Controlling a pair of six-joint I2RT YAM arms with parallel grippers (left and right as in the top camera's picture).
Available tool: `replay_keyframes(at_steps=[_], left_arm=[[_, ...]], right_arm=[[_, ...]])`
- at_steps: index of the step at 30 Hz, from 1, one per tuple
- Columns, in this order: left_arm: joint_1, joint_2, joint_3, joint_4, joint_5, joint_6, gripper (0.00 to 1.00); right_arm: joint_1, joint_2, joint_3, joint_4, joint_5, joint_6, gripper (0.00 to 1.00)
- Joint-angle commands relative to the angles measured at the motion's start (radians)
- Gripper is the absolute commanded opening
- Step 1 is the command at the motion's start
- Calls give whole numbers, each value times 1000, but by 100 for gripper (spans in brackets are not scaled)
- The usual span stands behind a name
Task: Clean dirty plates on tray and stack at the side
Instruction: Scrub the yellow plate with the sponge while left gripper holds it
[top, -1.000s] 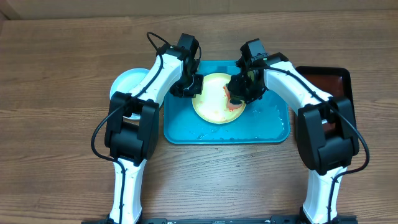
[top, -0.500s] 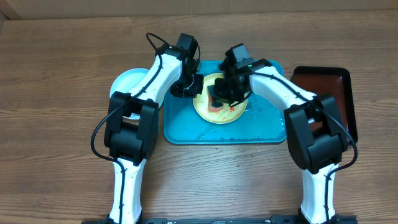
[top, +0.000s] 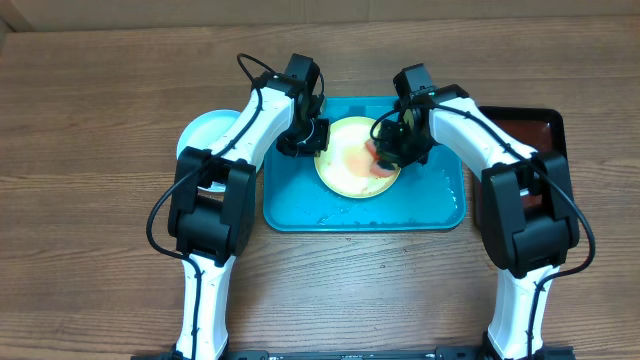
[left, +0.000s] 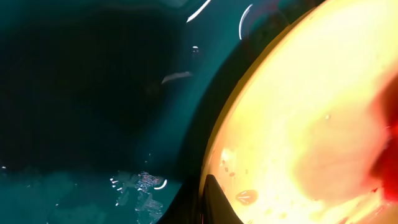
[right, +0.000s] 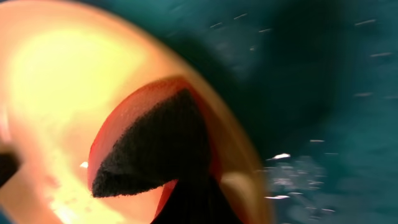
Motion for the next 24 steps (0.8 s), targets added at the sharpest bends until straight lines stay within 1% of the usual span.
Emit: replay_keyframes(at_steps=[1,6,10,12,15,18,24], left_arm=[[35,-23,-13,3,-61,-4,4],[37,-22,-13,5,-60,-4,4],[39,-22,-13,14,-60,-4,4],[43,-22,-13,18,-58,-5,4],[56,-22,-13,19,-51,-23,4],[71,-22,-13,23,-23,-22,4],[77,-22,-13,25,2,-21,4]], right_arm=[[3,-32,-4,-13,185,14,4],[19,-32,-4,-11,183,13,4],[70,-31,-23,-8,115,15,4],[100,-31,-51,6,84,54,4],[127,-31,-80,38,-6,92,4],[146,-31,-98,94,-118,98,4],[208,-31,-105,213,-222,124,4]])
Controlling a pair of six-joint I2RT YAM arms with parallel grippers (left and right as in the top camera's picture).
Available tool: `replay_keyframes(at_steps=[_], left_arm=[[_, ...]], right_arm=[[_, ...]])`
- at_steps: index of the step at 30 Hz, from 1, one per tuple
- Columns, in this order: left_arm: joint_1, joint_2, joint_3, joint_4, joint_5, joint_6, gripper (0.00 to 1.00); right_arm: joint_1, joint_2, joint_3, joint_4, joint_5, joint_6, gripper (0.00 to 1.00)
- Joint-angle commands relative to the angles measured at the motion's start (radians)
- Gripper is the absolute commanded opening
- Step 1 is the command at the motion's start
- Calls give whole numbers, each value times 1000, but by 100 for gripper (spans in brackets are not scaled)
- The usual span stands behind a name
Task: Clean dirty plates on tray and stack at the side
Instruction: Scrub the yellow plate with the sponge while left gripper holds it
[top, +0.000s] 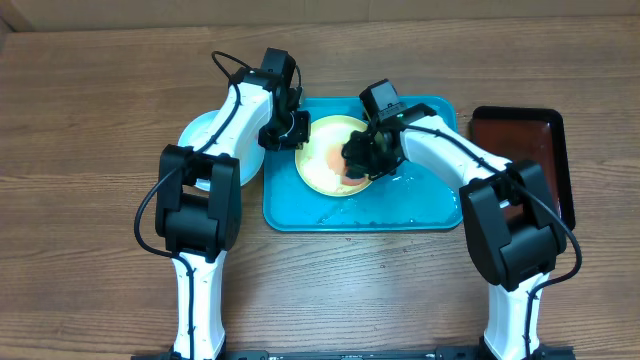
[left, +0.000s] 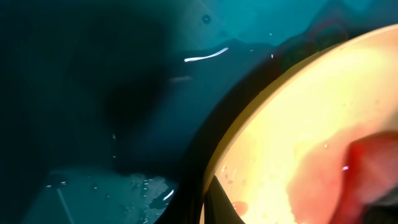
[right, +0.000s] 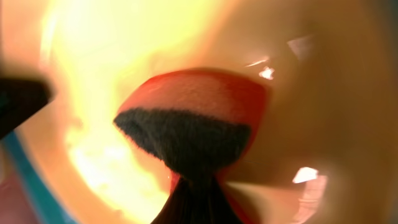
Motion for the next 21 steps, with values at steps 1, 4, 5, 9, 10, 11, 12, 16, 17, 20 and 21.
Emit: replay_keyframes(at_steps=[1,4,5,9,10,11,12,16,17,20,21], left_arm=[[-2,-22,-11,10,5,-21,4],[-3,-22,-11,8,5,-21,4],[-5,-22,-11,7,5,-21,4],[-5,-22,-11,-3,5,-17,4],[-5,-22,-11,-6,4,-14,4],[-5,-22,-11,-8,4,-9,4],[-5,-22,-11,-10,4,-4,4],[-5,-22,-11,-13,2,2,4],[-5,-22,-11,-13,2,2,4],[-5,-22,-11,-15,2,2,4],[-5,-22,-11,-16,2,2,5]], right_arm=[[64,-2,-17,41,-122,30,4],[78,-2,-17,90,-119,42,4],[78,-2,-17,104,-116,43,4],[57,-2,-17,154,-21,52,4],[50,-2,-17,166,12,52,4],[42,-2,-17,177,52,52,4],[35,-2,-17,188,85,51,4],[6,-2,-17,222,225,51,4],[1,-2,-17,224,258,48,4],[-11,-2,-17,213,346,36,4],[-14,-2,-17,201,367,36,4]])
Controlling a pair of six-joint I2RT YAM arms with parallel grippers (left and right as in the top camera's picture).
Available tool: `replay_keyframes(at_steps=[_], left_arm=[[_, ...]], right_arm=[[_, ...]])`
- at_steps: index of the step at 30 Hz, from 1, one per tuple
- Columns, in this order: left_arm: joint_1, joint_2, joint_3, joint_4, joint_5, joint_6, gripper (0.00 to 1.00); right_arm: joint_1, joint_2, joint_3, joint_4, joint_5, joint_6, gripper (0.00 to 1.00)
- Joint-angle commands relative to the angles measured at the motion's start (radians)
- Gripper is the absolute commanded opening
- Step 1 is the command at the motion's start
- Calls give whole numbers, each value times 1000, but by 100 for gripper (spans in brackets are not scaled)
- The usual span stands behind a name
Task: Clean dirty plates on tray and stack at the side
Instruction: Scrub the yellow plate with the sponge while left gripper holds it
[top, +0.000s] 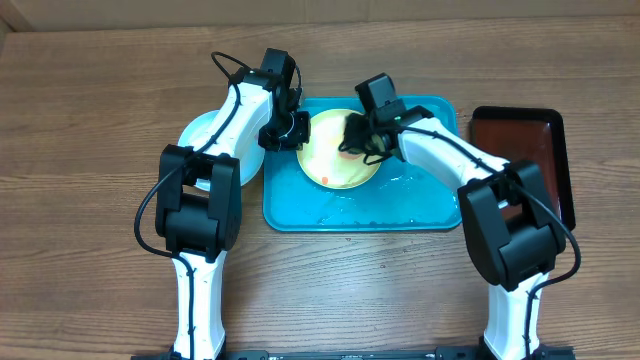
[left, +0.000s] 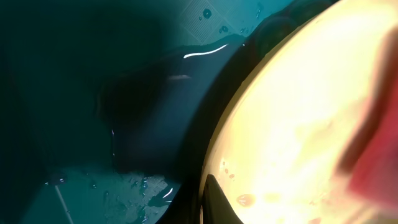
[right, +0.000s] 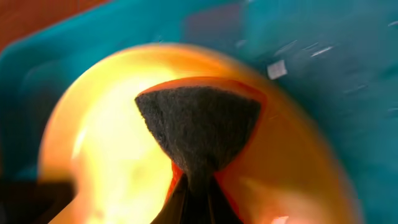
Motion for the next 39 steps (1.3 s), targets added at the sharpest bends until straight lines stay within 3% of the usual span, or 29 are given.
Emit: replay_keyframes(at_steps=[1,7,12,19,27,34,39], left_arm=[[-5,-22,-11,-7,1,5,4],[-6,-22,-11,-10,2,8,4],[-7,-22,-11,-14,1,12,4],[-7,-22,-11,-18,1,23,4],[-7,-22,-11,-18,1,23,4],[-7,-22,-11,-23,1,24,4],[-7,-22,-11,-28,1,31,4]], right_arm=[[-8,-3,-9,-20,149,-8,4],[3,-3,-7,-97,147,-34,4],[30,-3,-7,-45,120,-32,4],[108,-3,-8,45,32,63,4],[152,-3,-8,-62,31,136,4],[68,-3,-7,-191,37,188,4],[-18,-3,-7,-190,64,187,4]])
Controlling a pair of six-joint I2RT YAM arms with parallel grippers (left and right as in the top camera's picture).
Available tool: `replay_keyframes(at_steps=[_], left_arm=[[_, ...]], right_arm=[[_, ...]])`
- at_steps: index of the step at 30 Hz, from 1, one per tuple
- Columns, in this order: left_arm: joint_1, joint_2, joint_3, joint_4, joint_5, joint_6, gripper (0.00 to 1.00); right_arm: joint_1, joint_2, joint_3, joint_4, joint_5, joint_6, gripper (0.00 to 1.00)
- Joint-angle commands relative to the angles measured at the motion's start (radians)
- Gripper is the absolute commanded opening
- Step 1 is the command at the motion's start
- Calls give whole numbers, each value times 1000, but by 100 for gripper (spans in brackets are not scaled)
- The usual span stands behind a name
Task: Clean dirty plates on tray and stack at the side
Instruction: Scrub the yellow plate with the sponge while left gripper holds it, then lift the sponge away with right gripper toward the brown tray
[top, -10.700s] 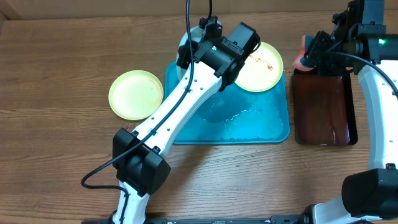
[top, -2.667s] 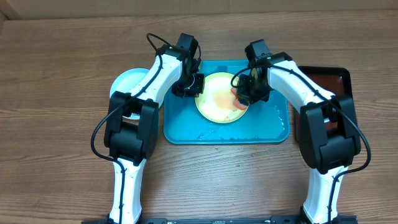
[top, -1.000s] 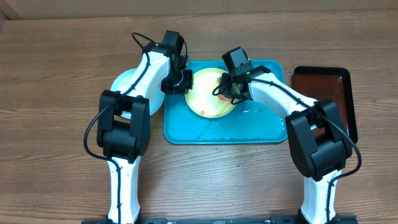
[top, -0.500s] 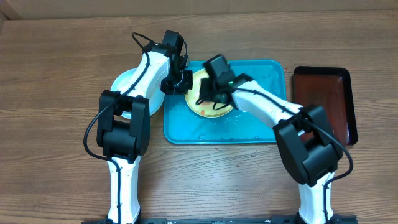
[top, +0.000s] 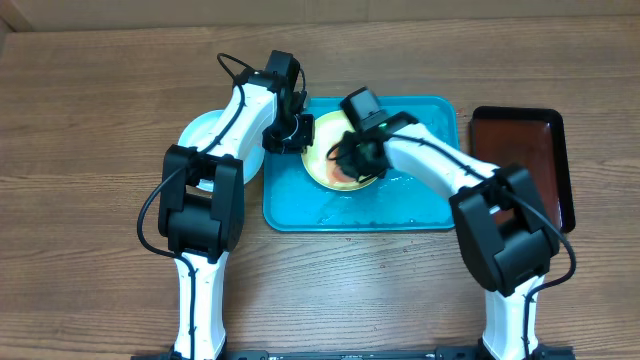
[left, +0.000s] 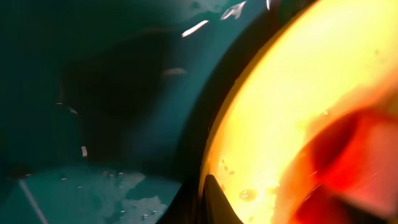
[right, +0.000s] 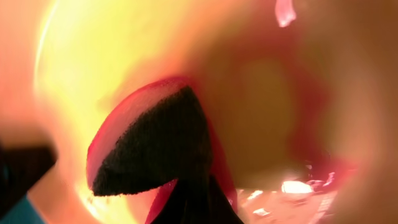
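A yellow plate (top: 327, 165) smeared with red lies at the left of the teal tray (top: 400, 205). My left gripper (top: 296, 133) is shut on the plate's left rim (left: 214, 162). My right gripper (top: 350, 155) is shut on a red sponge with a dark scrub face (right: 152, 146), pressed onto the plate's inside (right: 124, 56). A pale blue plate (top: 200, 135) sits on the table left of the tray, partly under my left arm.
A dark red tray (top: 525, 150) stands at the right of the teal tray. Water drops and film lie on the teal tray's floor (left: 93, 186). Wooden tabletop (top: 100, 250) surrounds everything.
My right gripper with the sponge has moved from the plate's upper right part down to its lower middle. The left gripper still holds the rim.
The sponge was first at the plate's right side, with the plate near the tray's middle. Then plate and both grippers stood further left, sponge at the lower right. Then the sponge was at the top, and now it is lower again.
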Motion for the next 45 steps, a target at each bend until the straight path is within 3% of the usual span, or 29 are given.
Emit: replay_keyframes(at_steps=[1,8,15,20,24,37,45], left_arm=[[7,-22,-11,-10,-17,27,4],[7,-22,-11,-33,-17,42,4],[7,-22,-11,-40,-18,49,4],[7,-22,-11,-35,-18,49,4],[7,-22,-11,-33,-18,49,4],[7,-22,-11,-41,-18,49,4],[7,-22,-11,-42,-18,49,4]], right_arm=[[-76,3,-11,5,72,17,4],[-92,3,-11,116,107,-32,4],[-58,3,-11,248,-11,-87,4],[-28,3,-12,246,-150,-110,4],[10,3,-12,235,-153,-113,4],[-80,3,-12,139,56,-113,4],[-164,3,1,18,-200,-154,4]])
